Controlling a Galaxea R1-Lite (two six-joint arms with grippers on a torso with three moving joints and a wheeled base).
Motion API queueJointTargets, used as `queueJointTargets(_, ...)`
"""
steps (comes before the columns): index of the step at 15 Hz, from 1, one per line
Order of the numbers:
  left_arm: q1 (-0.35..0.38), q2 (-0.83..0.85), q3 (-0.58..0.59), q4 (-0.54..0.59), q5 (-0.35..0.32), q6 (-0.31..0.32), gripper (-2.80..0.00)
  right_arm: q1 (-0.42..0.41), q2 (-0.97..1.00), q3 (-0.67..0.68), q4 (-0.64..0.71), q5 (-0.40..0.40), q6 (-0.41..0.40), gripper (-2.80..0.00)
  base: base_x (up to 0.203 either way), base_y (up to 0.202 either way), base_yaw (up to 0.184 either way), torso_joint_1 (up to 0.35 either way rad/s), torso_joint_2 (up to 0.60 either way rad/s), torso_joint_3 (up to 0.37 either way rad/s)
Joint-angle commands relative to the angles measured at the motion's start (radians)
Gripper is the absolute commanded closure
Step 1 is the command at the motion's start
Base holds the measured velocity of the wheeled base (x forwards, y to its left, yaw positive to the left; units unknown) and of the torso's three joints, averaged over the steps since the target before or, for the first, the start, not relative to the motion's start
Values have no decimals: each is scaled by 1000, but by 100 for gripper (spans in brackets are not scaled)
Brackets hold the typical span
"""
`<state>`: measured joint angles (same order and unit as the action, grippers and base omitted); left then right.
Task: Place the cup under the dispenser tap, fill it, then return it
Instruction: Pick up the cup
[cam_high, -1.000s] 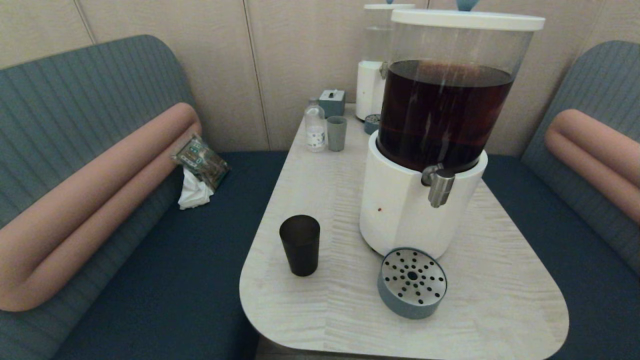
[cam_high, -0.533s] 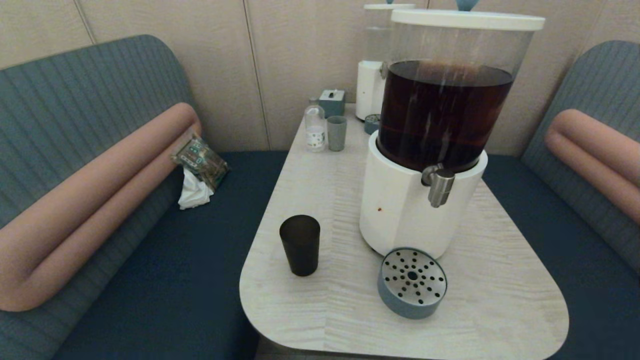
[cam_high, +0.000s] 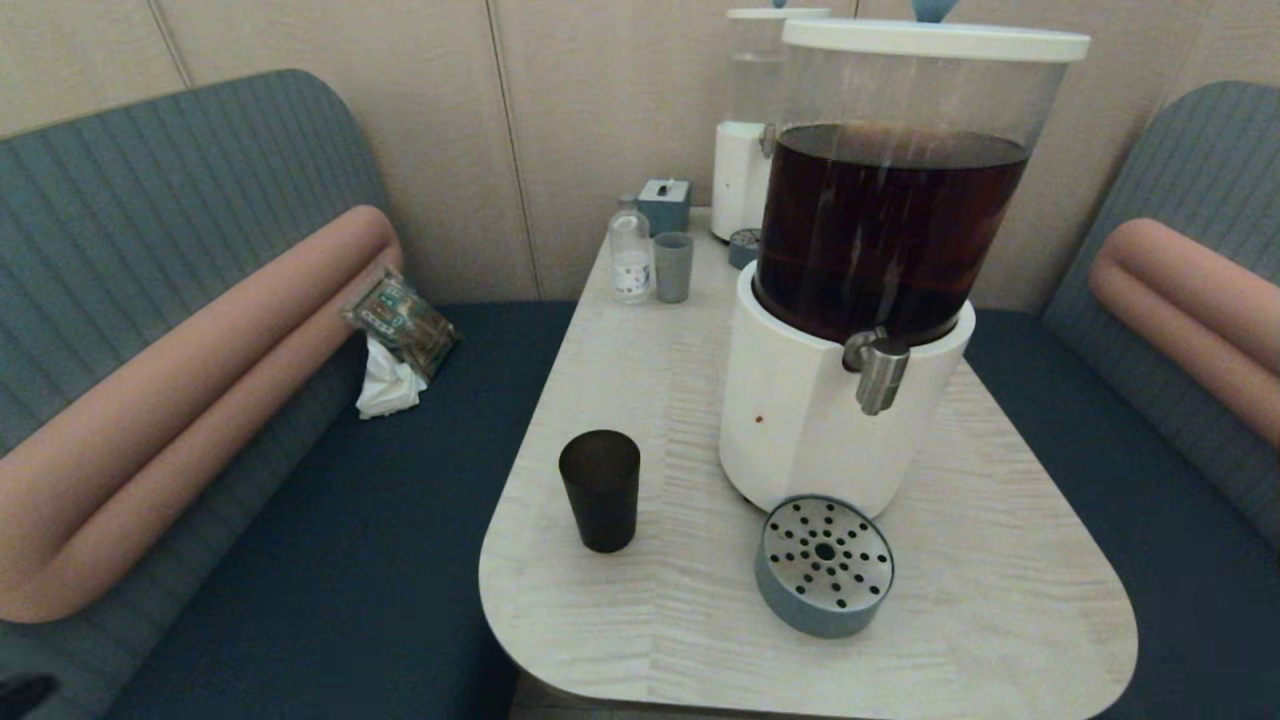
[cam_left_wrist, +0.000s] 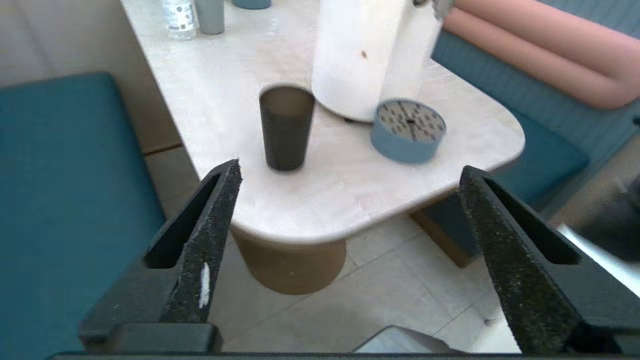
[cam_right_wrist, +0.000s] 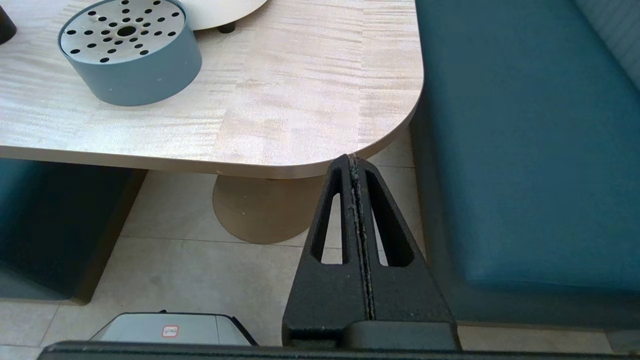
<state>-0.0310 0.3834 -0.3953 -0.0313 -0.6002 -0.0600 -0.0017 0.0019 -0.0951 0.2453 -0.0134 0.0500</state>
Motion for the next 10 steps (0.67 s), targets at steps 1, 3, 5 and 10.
queueJointTargets(1, -11, 326, 2, -227, -7, -2, -280, 0, 0, 0, 2, 0, 1, 0, 0, 0, 0, 0, 0, 0)
queueJointTargets(3, -15, 528, 28, -485, -10, -3, -280, 0, 0, 0, 2, 0, 1, 0, 0, 0, 0, 0, 0, 0)
queueJointTargets(5, -17, 682, 82, -726, -10, -3, -280, 0, 0, 0, 2, 0, 1, 0, 0, 0, 0, 0, 0, 0)
queueJointTargets(10, -4, 1063, 156, -1252, -13, 12, -280, 0, 0, 0, 2, 0, 1, 0, 0, 0, 0, 0, 0, 0)
